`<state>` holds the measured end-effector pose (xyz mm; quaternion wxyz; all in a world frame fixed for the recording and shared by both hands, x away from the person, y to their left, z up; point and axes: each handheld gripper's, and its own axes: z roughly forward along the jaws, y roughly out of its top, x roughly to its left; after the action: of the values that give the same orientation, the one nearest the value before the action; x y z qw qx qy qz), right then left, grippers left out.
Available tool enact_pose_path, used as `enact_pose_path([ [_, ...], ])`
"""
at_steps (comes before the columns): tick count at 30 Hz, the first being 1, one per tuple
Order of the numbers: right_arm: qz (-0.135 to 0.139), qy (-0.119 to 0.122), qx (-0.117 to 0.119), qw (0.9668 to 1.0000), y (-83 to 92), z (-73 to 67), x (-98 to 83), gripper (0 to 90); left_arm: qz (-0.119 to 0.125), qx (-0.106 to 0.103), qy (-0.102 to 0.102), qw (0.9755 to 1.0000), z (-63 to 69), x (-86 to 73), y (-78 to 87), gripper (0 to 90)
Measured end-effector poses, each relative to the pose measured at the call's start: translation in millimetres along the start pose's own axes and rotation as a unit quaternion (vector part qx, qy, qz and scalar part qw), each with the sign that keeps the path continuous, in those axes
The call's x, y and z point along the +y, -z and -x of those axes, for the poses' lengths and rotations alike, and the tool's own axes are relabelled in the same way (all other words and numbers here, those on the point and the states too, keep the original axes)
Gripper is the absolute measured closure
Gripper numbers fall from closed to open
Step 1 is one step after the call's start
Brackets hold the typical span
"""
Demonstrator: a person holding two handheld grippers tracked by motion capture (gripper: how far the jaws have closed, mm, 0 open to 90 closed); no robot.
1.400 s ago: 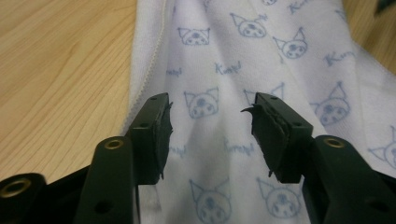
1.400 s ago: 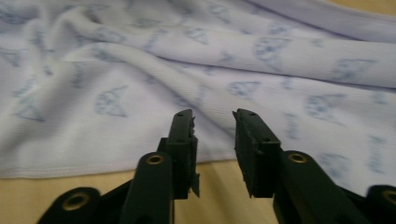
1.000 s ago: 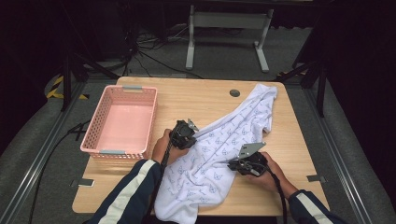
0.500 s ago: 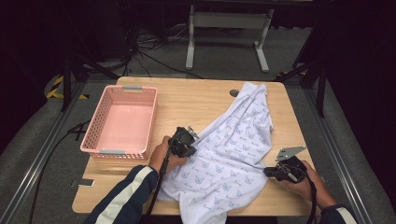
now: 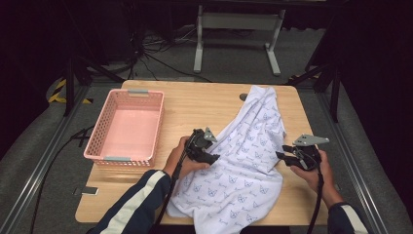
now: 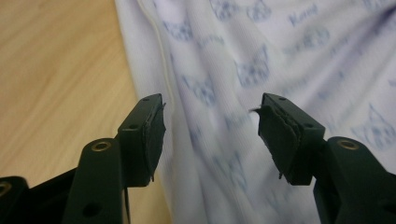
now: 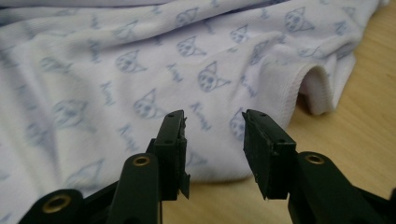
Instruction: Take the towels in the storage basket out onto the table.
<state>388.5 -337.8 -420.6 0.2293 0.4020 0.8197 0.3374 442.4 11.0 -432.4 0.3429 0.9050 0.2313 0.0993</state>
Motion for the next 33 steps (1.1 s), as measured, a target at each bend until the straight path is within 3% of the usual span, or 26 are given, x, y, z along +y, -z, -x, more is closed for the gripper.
enact_pose_path([
  [1, -0.001, -0.012, 0.005, 0.9999, -6.2, 1.4, 1.6, 60.1, 0.005, 0.006, 0.006, 1.0000, -4.6, 3.8, -4.9, 45.3],
  [2, -0.004, -0.018, 0.012, 0.9998, -11.6, 2.3, 3.1, 59.8, 0.009, -0.008, 0.031, 0.9995, -11.4, 8.1, -13.8, 45.8],
  [3, -0.004, -0.018, 0.012, 0.9998, -11.6, 2.3, 3.1, 59.8, 0.009, -0.008, 0.031, 0.9995, -11.4, 8.1, -13.8, 53.9],
  [4, -0.013, -0.006, 0.000, 0.9999, -20.8, 2.0, 5.0, 60.8, -0.007, 0.001, 0.019, 0.9998, -13.3, 10.5, -18.7, 53.9],
  [5, -0.020, -0.002, -0.001, 0.9998, -26.1, 2.1, 5.4, 60.6, -0.010, 0.014, 0.016, 0.9997, -14.2, 11.1, -22.3, 61.3],
  [7, -0.029, -0.006, -0.003, 0.9996, -33.1, 3.8, 4.2, 61.2, -0.030, 0.008, 0.014, 0.9994, -19.9, 11.1, -27.1, 80.6],
  [8, -0.041, -0.004, -0.007, 0.9991, -37.0, 4.8, 3.3, 61.2, -0.042, 0.032, 0.003, 0.9986, -20.8, 10.4, -30.2, 87.1],
  [10, -0.060, -0.003, -0.019, 0.9980, -42.0, 8.3, 0.3, 61.4, -0.041, 0.027, 0.022, 0.9986, -25.8, 7.4, -28.5, 87.9],
  [13, -0.065, -0.019, -0.025, 0.9974, -40.3, 16.5, -3.5, 62.6, -0.035, 0.054, 0.051, 0.9966, -34.9, 1.2, -16.8, 88.0],
  [15, -0.073, -0.021, -0.041, 0.9963, -37.0, 21.5, -5.3, 62.6, -0.032, 0.079, 0.067, 0.9941, -39.4, -4.6, -11.0, 88.0],
  [17, -0.079, -0.032, -0.052, 0.9950, -32.9, 29.4, -8.8, 62.6, -0.029, 0.092, 0.095, 0.9908, -48.2, -13.0, -3.3, 88.0],
  [19, -0.085, -0.049, -0.056, 0.9936, -27.5, 40.5, -13.5, 62.5, -0.036, 0.095, 0.131, 0.9862, -56.7, -22.2, 0.2, 87.9],
  [20, -0.085, -0.062, -0.054, 0.9929, -25.3, 45.3, -15.9, 62.2, -0.035, 0.092, 0.141, 0.9851, -58.6, -25.7, 0.1, 87.7],
  [21, -0.087, -0.071, -0.053, 0.9923, -23.2, 49.2, -17.9, 62.2, -0.035, 0.092, 0.141, 0.9851, -58.6, -25.7, 0.1, 87.3],
  [23, -0.092, -0.071, -0.057, 0.9916, -19.2, 55.0, -20.9, 62.2, -0.034, 0.095, 0.156, 0.9827, -57.9, -29.7, -2.2, 85.7],
  [25, -0.092, -0.073, -0.056, 0.9916, -18.3, 56.3, -21.8, 62.2, -0.034, 0.098, 0.145, 0.9839, -54.1, -29.6, -4.3, 85.1],
  [27, -0.090, -0.074, -0.048, 0.9920, -16.9, 58.4, -22.3, 60.7, -0.027, 0.087, 0.118, 0.9888, -48.4, -27.0, -4.9, 70.8],
  [29, -0.077, -0.080, -0.044, 0.9928, -14.6, 60.2, -19.7, 58.6, -0.028, 0.098, 0.073, 0.9922, -38.7, -23.6, -2.3, 69.5],
  [31, -0.041, -0.088, -0.049, 0.9940, -5.7, 66.4, -12.4, 57.6, -0.013, 0.089, 0.034, 0.9954, -26.7, -21.3, 5.1, 65.4],
  [33, -0.005, -0.106, -0.060, 0.9926, 1.7, 74.7, -4.5, 57.1, -0.010, 0.068, -0.015, 0.9975, -15.2, -22.0, 14.0, 64.1],
])
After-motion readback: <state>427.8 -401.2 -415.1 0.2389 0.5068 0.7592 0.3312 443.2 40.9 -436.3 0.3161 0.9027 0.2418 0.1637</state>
